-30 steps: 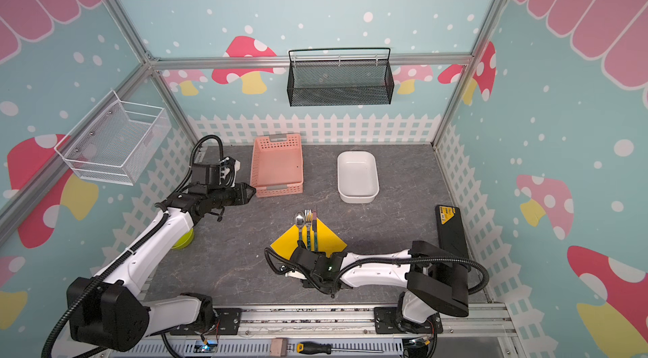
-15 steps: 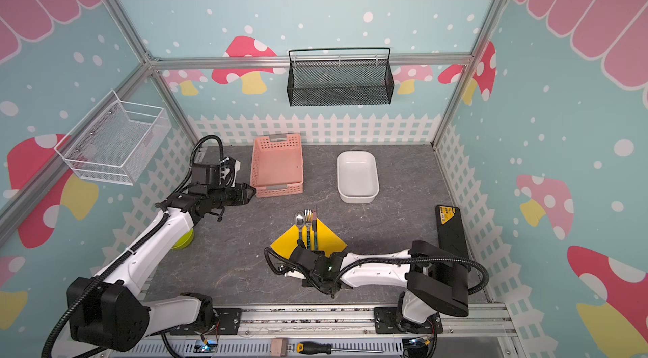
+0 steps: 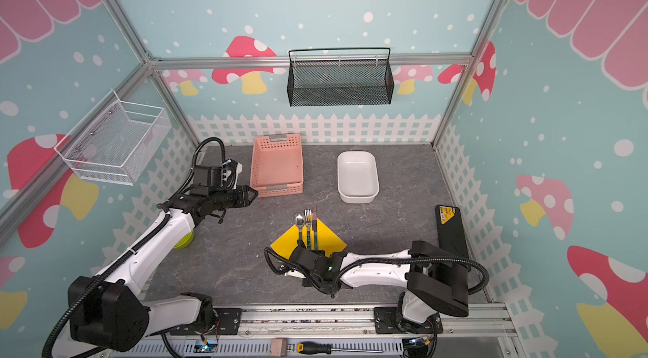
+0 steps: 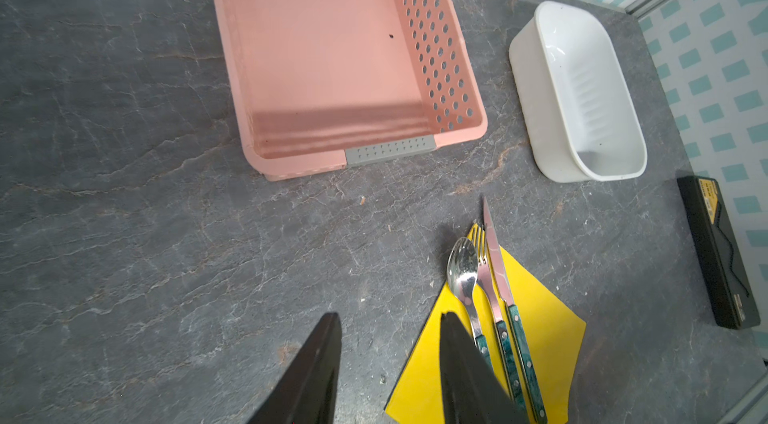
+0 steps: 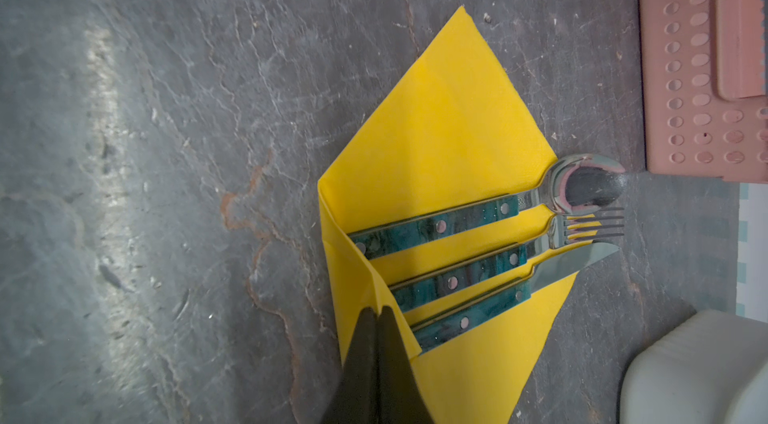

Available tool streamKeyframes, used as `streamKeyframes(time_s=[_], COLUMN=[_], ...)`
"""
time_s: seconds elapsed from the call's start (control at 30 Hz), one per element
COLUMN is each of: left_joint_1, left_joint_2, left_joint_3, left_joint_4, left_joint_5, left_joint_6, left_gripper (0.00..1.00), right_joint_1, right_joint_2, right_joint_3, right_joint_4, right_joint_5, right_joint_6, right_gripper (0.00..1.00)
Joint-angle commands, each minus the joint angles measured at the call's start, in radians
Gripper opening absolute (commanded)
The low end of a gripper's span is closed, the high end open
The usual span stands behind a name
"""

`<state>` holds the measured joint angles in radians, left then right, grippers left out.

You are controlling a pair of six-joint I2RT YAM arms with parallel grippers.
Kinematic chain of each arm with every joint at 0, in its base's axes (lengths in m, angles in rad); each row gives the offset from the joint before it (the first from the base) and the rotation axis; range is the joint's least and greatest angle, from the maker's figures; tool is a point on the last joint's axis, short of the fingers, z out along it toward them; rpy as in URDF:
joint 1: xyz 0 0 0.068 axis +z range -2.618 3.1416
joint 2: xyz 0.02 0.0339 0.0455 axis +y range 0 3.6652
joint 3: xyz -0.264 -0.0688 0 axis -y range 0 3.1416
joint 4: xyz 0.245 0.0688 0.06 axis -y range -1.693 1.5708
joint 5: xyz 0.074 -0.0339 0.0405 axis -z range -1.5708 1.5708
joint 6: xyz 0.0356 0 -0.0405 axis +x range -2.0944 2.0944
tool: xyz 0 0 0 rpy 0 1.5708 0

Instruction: Place the utensils on the paper napkin and roll it up

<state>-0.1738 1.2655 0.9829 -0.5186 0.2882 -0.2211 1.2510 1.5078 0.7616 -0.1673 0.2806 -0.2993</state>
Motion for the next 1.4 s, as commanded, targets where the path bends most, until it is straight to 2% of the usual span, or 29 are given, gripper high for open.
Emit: streamKeyframes(time_s=[0.0, 0.13, 0.27, 0.67, 0.83, 1.17, 1.37], left_joint_1=[-0.054, -0.106, -0.11, -0.11, -0.11, -0.11, -0.11], left_joint_2=[-0.031, -0.034, -0.036, -0.032, -0.028, -0.019, -0.014], left_joint_3=[-0.031, -0.043, -0.037, -0.032, -0.03, -0.023, -0.021], left_joint_4=[0.014, 0.02, 0.016, 0.012, 0.012, 0.012, 0.011], left_joint_5=[0.015, -0.02, -0.041, -0.051, -0.049, -0.048, -0.046], left_joint_6=[-0.024, -0.033, -0.024, -0.02, -0.021, -0.021, -0.023], left_gripper=[0.41, 0.41, 0.41, 0.41, 0.41, 0.41, 0.41], right_joint_1=[0.005, 0.005, 0.006, 0.005, 0.005, 0.005, 0.004], right_joint_2=[0.015, 0.031, 0.043, 0.023, 0.03, -0.041, -0.078], right_joint_3=[0.018, 0.018, 0.019, 0.013, 0.014, -0.013, -0.025], right_joint_4=[0.014, 0.022, 0.023, 0.016, -0.012, -0.036, -0.043], right_joint_5=[0.028, 0.024, 0.007, -0.096, -0.066, 0.052, 0.021], right_joint_6=[-0.012, -0.014, -0.027, -0.026, -0.028, -0.06, -0.072], right_gripper=[0.05, 0.14, 0.21, 0.28, 0.34, 0.32, 0.25])
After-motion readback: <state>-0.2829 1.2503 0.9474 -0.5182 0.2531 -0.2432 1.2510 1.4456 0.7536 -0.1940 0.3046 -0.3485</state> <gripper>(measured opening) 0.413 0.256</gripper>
